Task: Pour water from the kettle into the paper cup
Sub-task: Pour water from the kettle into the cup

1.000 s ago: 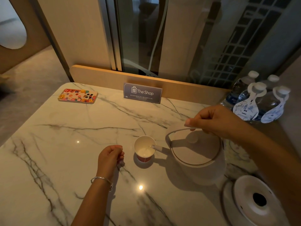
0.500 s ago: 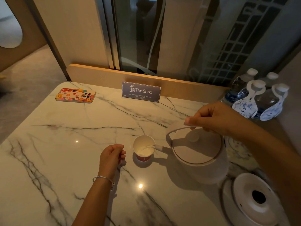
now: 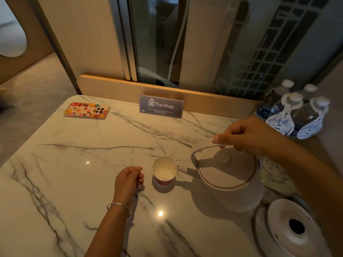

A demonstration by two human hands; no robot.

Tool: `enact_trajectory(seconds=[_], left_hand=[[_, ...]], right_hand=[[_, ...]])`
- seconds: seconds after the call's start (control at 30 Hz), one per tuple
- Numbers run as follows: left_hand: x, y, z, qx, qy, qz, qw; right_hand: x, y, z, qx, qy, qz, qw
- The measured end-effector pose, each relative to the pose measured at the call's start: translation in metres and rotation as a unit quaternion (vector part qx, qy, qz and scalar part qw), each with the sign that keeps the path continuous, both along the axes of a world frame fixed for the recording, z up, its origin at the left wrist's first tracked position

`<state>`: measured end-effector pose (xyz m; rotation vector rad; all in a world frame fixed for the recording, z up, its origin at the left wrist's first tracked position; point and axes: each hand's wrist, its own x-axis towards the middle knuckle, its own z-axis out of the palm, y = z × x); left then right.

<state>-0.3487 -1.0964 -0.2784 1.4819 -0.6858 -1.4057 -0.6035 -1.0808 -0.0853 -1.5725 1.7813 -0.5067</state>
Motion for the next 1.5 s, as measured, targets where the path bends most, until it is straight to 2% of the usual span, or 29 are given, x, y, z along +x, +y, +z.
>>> enact_trajectory(seconds=[0.37,0.6,1.0,1.5], left_hand=[[0.002,-0.002,0.001,-0.007,-0.011,-0.004,1.000],[0.001,-0.002,0.001,-0.004,0.013,0.008,1.000],[0.004,-0.006,-0.007,-0.010,-0.034,-0.011,0.999],[0.002,-0.010,-0.002,-0.025,-0.028,0.000,0.999]], right_hand=[[0.001,-0.001,0.001,0.006,-0.001,-0.004,1.000],[0.002,0.000,0.003,0.008,0.005,-0.012,1.000],[0.001,0.002,0.008,0.016,0.006,-0.010,1.000],[0.003,0.002,0.011,0.013,0.009,-0.006,1.000]])
